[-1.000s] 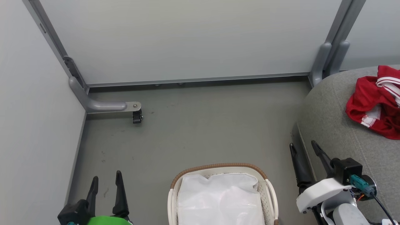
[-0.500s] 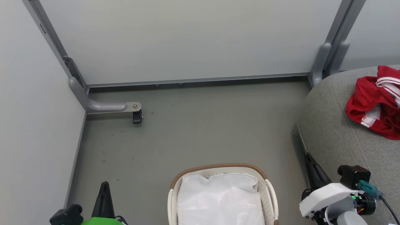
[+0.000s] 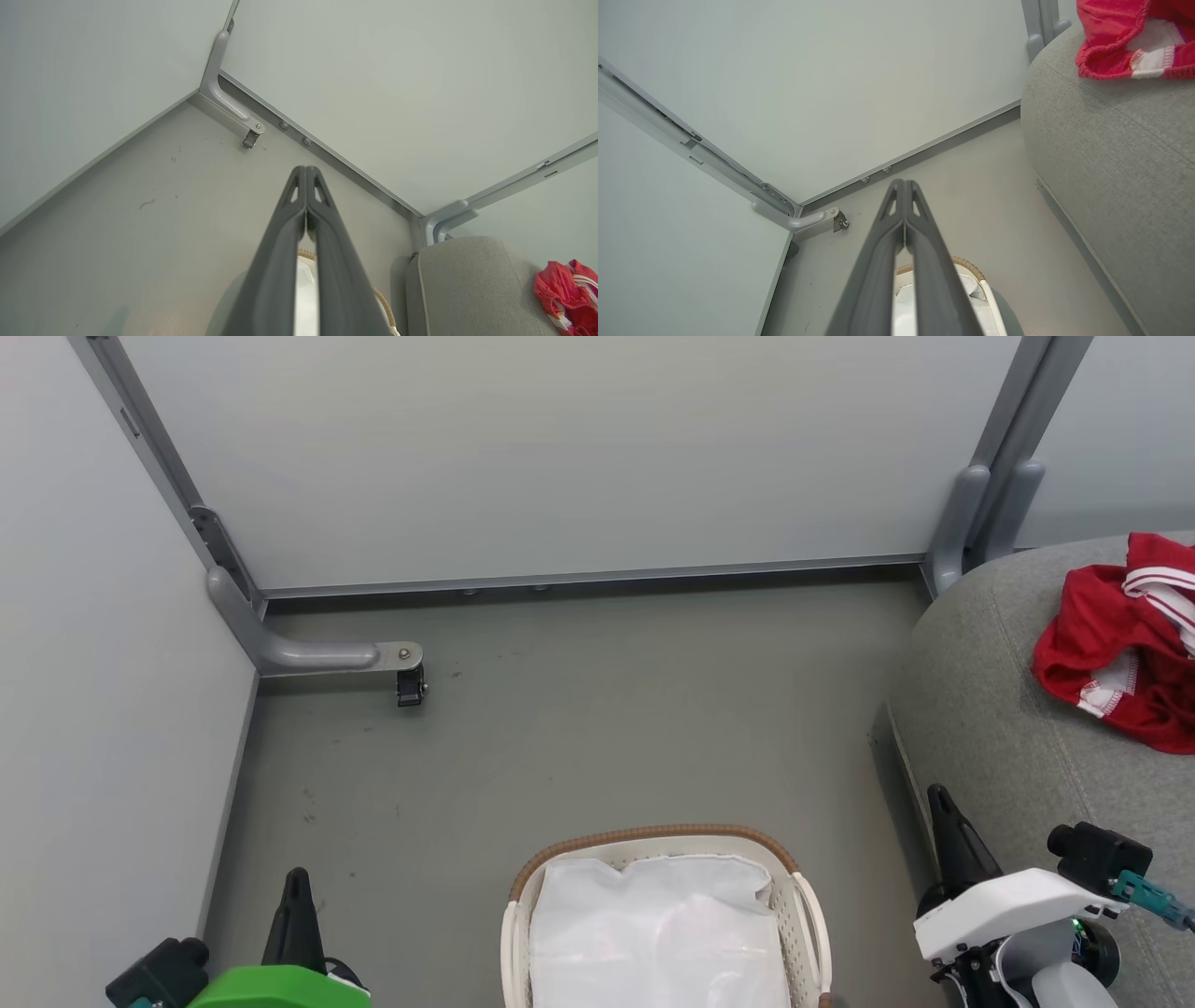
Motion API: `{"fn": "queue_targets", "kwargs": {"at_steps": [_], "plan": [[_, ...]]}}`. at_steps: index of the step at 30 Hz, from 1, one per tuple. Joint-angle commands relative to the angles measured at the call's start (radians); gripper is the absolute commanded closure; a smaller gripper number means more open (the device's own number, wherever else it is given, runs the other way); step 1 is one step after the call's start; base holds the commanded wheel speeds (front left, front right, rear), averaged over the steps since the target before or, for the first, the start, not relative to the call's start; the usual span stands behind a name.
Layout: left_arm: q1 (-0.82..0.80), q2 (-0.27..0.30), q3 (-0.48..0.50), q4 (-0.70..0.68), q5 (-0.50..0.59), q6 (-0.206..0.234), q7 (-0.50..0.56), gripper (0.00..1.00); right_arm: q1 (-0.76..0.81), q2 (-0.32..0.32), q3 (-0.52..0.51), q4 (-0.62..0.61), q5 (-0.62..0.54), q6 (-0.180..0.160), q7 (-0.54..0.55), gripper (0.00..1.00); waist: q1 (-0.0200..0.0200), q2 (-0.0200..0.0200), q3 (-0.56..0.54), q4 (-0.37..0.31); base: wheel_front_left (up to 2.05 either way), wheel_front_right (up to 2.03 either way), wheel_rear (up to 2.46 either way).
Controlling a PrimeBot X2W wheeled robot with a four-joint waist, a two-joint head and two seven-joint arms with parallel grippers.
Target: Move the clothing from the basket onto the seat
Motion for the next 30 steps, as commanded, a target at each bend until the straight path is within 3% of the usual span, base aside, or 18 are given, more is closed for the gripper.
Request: {"fn": "queue_targets", "kwargs": {"at_steps": [1, 30], "plan": [[-0.034, 0.003, 0.008, -0.016, -0.033, -0.009, 0.008, 1.00, -0.012, -0.006, -0.007, -0.020, 0.041, 0.000, 0.009, 1.00, 0.0000, 0.0019, 0.000, 0.000, 0.00, 0.00, 0.00], [-0.084, 0.005, 0.066, -0.023, -0.358, -0.040, 0.108, 1.00, -0.011, -0.009, -0.045, -0.055, 0.419, 0.000, 0.108, 1.00, 0.0000, 0.0040, -0.004, 0.001, 0.00, 0.00, 0.00]]}}
